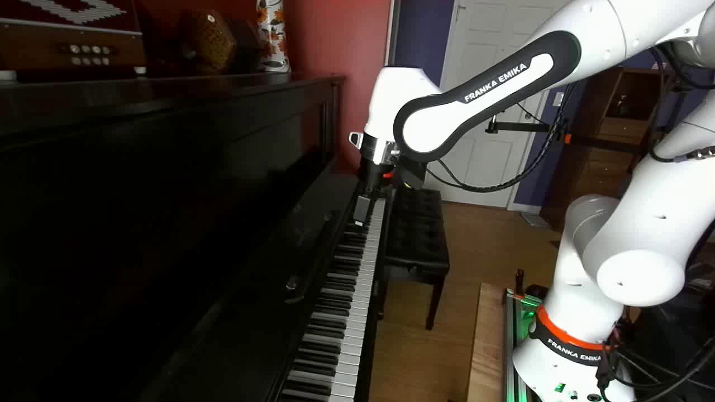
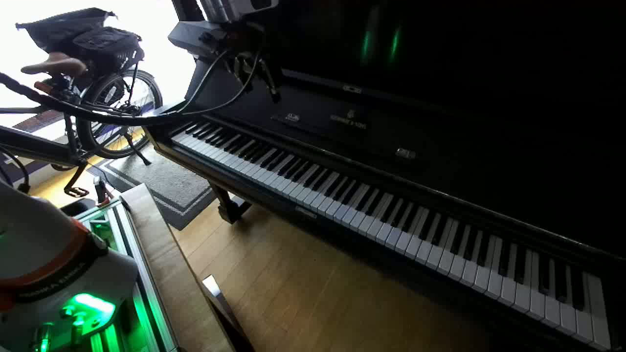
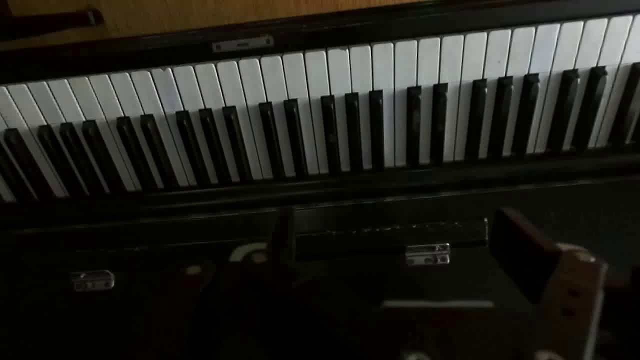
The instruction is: Press the fourth b flat key from the right on the piano
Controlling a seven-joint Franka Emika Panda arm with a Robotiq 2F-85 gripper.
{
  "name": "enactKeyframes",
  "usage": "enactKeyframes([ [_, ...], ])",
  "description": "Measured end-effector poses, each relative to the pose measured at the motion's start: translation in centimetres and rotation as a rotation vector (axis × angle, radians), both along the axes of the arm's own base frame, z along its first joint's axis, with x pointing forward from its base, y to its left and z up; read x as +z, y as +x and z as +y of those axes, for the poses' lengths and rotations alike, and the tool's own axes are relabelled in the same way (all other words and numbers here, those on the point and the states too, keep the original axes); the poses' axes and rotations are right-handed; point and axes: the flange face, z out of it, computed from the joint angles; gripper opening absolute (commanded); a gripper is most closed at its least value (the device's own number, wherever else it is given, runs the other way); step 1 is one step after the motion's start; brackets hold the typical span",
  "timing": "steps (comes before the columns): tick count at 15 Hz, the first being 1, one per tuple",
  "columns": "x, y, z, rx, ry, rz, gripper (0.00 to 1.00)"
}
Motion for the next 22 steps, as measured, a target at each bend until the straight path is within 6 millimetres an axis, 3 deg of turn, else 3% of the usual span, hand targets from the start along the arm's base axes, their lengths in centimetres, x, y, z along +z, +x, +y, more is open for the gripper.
enactKeyframes([
  [11,0.0,0.2,-0.3,-0.014,-0.002,0.002,1.0],
  [18,-0.3,4.2,-7.5,-0.172,0.003,0.018,1.0],
  [22,-2.5,6.7,-9.4,-0.132,-0.004,0.089,1.0],
])
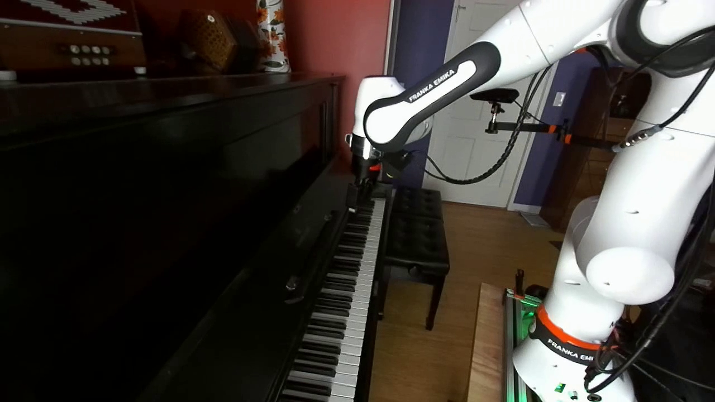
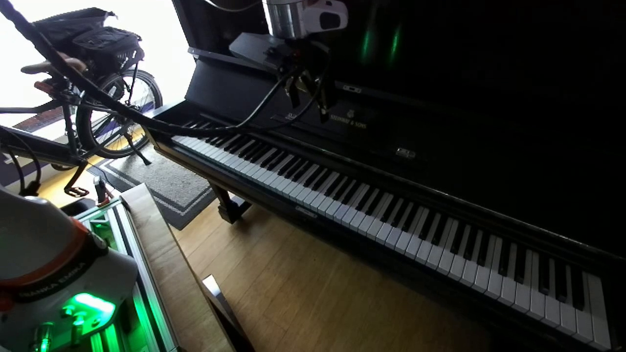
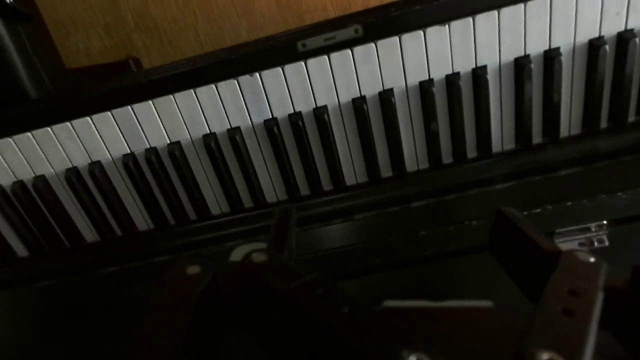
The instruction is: Press the fourth b flat key from the right on the piano
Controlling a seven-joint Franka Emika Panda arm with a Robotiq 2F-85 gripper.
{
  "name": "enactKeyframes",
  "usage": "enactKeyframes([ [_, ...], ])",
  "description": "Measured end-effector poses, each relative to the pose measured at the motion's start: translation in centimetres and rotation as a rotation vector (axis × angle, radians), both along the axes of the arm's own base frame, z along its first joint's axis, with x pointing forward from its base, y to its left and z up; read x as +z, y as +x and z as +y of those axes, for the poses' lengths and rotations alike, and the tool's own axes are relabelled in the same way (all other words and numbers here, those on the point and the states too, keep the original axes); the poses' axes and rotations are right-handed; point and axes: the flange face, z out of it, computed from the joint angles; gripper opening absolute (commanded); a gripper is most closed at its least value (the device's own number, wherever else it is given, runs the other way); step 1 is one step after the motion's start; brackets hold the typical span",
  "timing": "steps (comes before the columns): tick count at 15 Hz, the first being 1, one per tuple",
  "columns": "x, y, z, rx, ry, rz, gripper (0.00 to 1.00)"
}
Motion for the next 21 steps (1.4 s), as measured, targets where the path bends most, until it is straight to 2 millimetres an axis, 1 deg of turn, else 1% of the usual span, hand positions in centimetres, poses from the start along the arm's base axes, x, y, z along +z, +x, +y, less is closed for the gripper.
enactKeyframes([
  [3,-2.5,1.5,-0.2,0.068,0.011,0.069,1.0],
  [6,-4.8,2.4,-0.3,0.138,0.037,0.122,1.0],
  [9,-7.0,3.0,0.0,0.187,0.07,0.166,1.0],
  [12,-9.0,3.2,0.2,0.192,0.102,0.193,1.0],
  [14,-9.4,3.4,0.0,0.192,0.107,0.199,1.0],
  [21,-9.3,3.5,0.0,0.192,0.108,0.195,1.0],
])
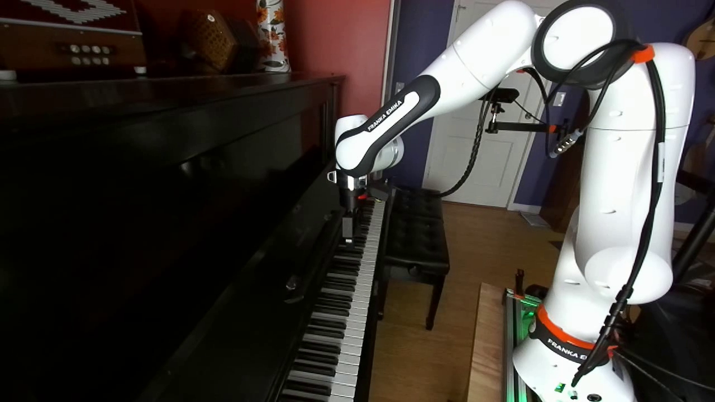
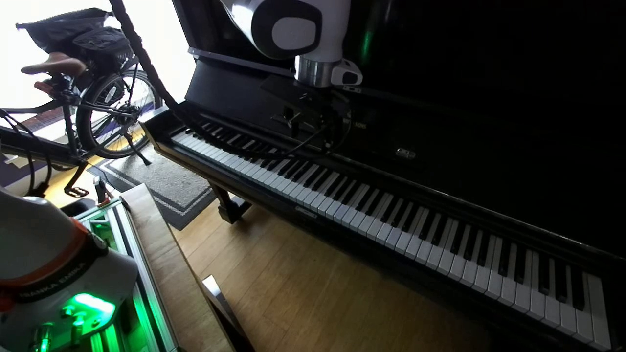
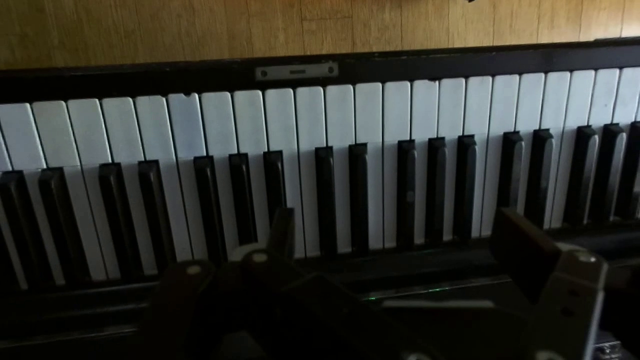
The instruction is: Press the fourth b flat key from the right on the piano
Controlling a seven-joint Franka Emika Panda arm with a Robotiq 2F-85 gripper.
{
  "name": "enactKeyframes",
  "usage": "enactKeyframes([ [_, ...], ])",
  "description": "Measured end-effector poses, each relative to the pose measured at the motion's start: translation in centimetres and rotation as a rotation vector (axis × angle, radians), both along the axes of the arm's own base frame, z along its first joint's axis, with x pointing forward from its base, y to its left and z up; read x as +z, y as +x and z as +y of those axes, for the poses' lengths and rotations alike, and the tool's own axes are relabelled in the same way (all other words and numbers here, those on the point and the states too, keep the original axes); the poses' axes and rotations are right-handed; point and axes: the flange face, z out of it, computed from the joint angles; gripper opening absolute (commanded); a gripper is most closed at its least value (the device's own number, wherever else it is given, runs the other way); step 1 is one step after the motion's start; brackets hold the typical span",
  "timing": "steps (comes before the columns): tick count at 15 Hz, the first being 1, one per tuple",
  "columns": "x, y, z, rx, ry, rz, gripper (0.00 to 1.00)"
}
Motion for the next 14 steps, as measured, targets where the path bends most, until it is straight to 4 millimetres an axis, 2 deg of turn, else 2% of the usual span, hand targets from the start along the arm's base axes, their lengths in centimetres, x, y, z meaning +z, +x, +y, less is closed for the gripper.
enactKeyframes([
  [7,-0.2,0.0,-0.2,0.017,-0.023,0.005,1.0],
  [14,-3.5,0.7,-2.6,0.082,-0.109,-0.038,1.0],
])
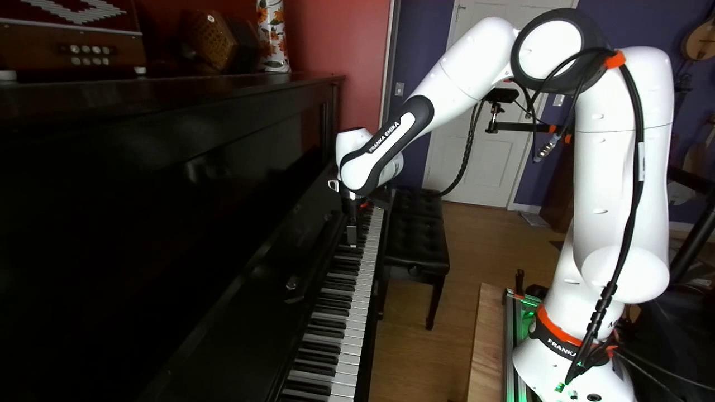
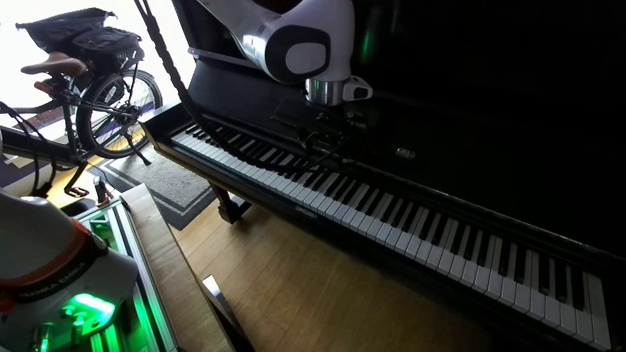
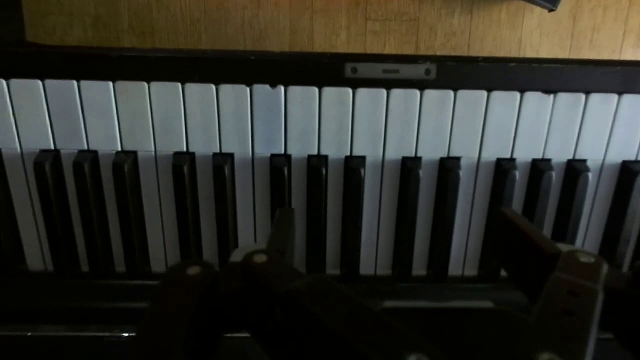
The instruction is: Press the fourth b flat key from the right on the piano
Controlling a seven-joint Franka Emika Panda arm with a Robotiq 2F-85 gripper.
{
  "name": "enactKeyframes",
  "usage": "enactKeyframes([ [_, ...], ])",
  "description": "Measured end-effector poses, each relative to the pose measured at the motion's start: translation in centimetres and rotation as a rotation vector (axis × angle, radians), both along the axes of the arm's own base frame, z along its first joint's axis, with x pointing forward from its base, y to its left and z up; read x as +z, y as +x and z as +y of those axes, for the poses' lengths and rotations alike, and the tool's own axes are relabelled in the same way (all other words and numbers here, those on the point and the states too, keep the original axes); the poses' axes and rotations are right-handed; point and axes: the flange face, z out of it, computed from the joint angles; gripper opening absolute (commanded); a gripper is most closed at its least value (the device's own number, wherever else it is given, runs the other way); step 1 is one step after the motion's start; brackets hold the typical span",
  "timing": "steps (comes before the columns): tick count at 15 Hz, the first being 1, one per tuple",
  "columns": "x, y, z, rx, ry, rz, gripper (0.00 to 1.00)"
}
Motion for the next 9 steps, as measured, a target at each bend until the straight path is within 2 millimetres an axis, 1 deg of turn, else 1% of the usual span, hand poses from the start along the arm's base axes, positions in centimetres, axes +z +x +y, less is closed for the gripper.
enactKeyframes([
  [4,-2.1,0.3,-1.1,0.033,-0.005,-0.027,1.0],
  [9,-1.8,0.4,-0.9,0.037,-0.004,-0.034,1.0],
])
